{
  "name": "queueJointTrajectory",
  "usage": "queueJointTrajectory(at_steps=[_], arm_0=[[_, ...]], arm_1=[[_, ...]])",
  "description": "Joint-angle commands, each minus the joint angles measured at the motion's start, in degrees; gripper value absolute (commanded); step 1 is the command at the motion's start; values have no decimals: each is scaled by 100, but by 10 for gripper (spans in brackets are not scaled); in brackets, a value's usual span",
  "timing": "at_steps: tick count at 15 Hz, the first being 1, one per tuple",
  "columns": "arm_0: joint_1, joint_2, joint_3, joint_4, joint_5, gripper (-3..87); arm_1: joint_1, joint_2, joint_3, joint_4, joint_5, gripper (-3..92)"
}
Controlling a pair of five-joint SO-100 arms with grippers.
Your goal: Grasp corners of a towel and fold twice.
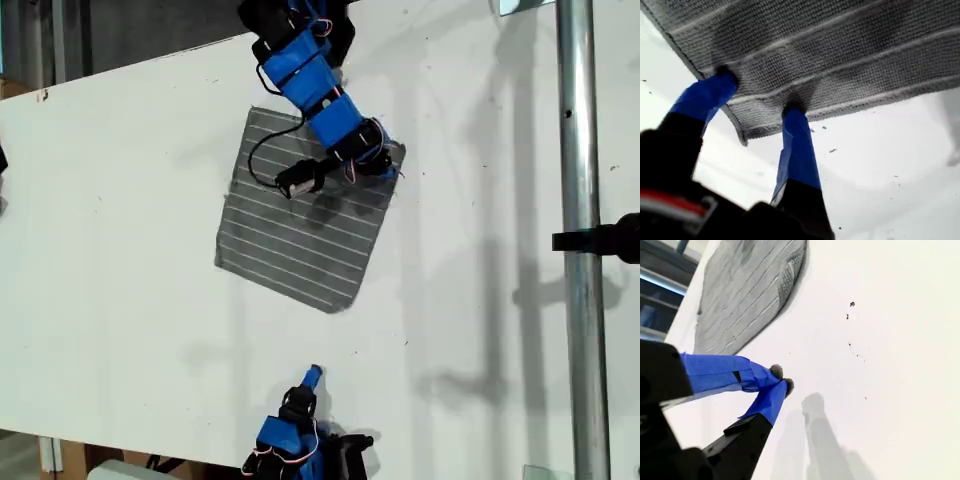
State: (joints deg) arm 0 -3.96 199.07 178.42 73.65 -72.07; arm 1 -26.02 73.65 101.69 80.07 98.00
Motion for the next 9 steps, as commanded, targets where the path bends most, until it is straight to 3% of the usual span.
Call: queueJointTrajectory(at_steps=[1,6,9], arm_0=[[-53,9,44,-97,-9,-29],[-53,9,44,-97,-9,-29],[-44,9,44,-88,-9,-29]], arm_1=[[167,-9,132,-229,-246,169],[431,202,967,-1661,-729,146],[624,598,1433,-2118,-817,48]])
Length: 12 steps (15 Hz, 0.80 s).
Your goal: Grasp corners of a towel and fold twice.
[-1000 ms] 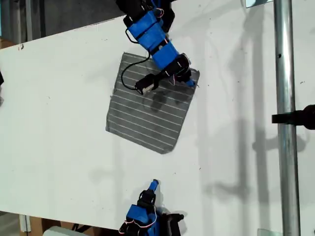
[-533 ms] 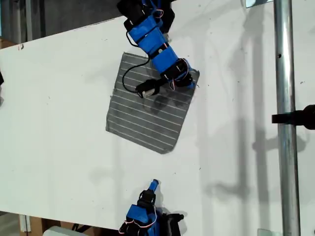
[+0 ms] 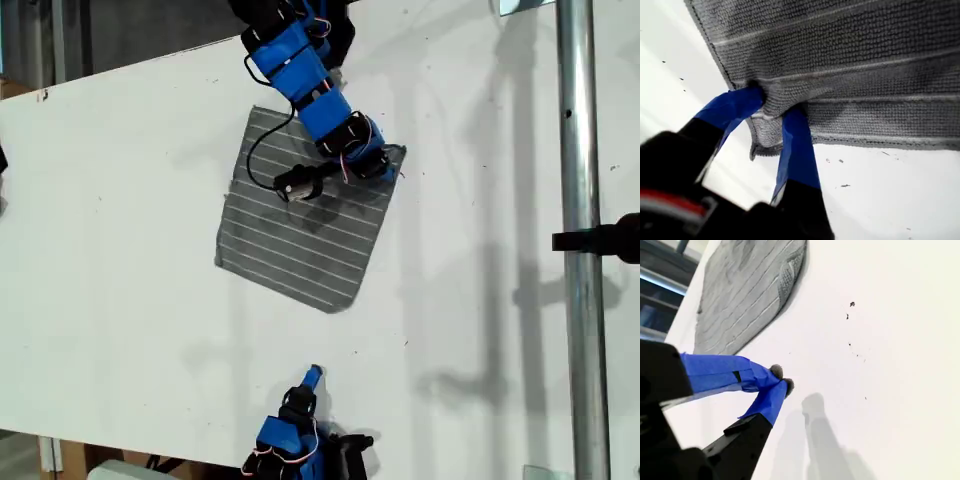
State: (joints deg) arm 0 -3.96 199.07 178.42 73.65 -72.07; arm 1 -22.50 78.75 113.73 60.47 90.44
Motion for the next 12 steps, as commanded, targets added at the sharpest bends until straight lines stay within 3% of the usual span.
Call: queueJointTrajectory(at_steps=[1,7,12], arm_0=[[-44,9,44,-88,-9,-29],[-53,9,44,-88,-9,-29],[-255,-773,-1512,-729,-35,-31]], arm_1=[[290,255,308,-220,-88,-1],[316,668,167,-141,-281,-2],[334,694,167,-123,-343,-2]])
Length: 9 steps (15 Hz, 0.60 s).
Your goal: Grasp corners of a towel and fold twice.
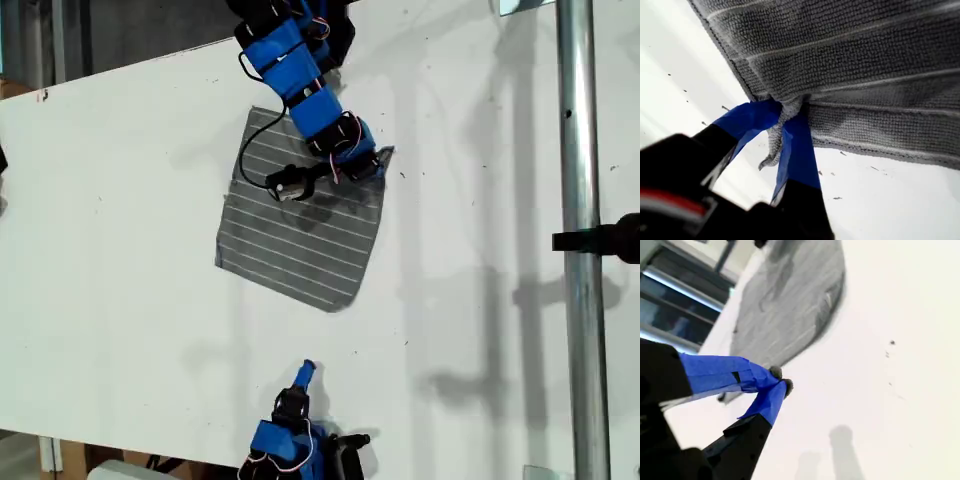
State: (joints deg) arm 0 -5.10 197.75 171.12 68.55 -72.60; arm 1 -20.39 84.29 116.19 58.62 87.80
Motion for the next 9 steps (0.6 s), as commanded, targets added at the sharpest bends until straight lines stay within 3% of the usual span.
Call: queueJointTrajectory(at_steps=[1,3,5,8,9], arm_0=[[-158,-1898,-1529,-378,185,-31],[-158,-4605,-3393,-316,703,-31],[-211,-6680,-5027,141,1187,-31],[-369,-8974,-7058,914,2470,-29],[-422,-9396,-7374,967,2619,67]], arm_1=[[149,158,-79,62,-141,-2],[255,193,-97,62,-308,-2],[352,272,-123,70,-439,-2],[404,316,-299,264,-519,-2],[404,316,-360,378,-519,-2]])
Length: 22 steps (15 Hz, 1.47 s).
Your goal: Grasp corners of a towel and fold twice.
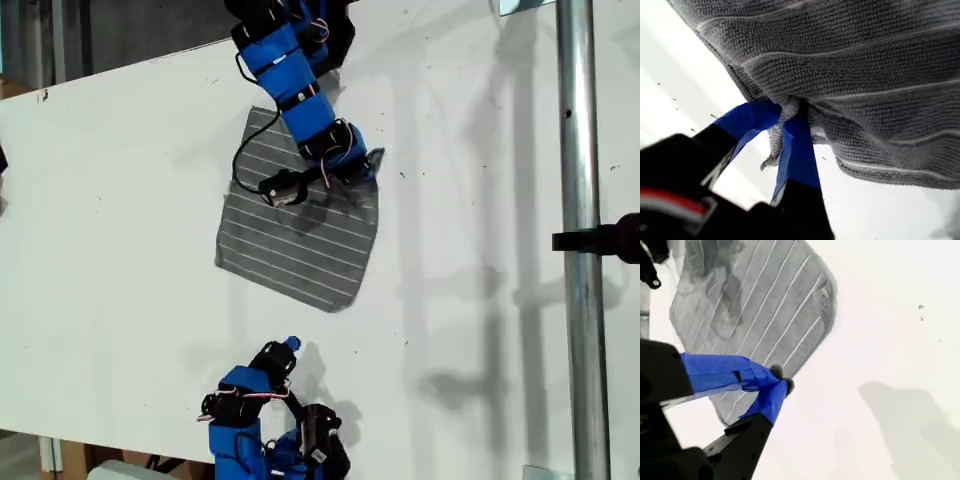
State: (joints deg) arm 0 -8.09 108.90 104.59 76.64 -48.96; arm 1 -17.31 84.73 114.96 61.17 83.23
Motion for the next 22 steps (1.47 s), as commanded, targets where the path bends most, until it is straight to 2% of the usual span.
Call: queueJointTrajectory(at_steps=[1,4,6,12,18,21,22], arm_0=[[-167,-853,-958,229,387,283],[-18,-2153,-2039,668,1362,349],[246,-2751,-2443,747,1512,357],[668,-4096,-3006,510,1310,349],[422,-5010,-3709,448,1046,335],[290,-5634,-4131,589,879,297],[246,-5695,-4210,677,791,260]], arm_1=[[97,272,-264,167,-62,-2],[149,272,-308,176,-62,-2],[202,272,-325,185,-70,-2],[211,246,-439,193,-70,-2],[70,176,-510,176,-9,-2],[53,149,-510,158,-9,-2],[44,141,-519,141,-9,-2]])
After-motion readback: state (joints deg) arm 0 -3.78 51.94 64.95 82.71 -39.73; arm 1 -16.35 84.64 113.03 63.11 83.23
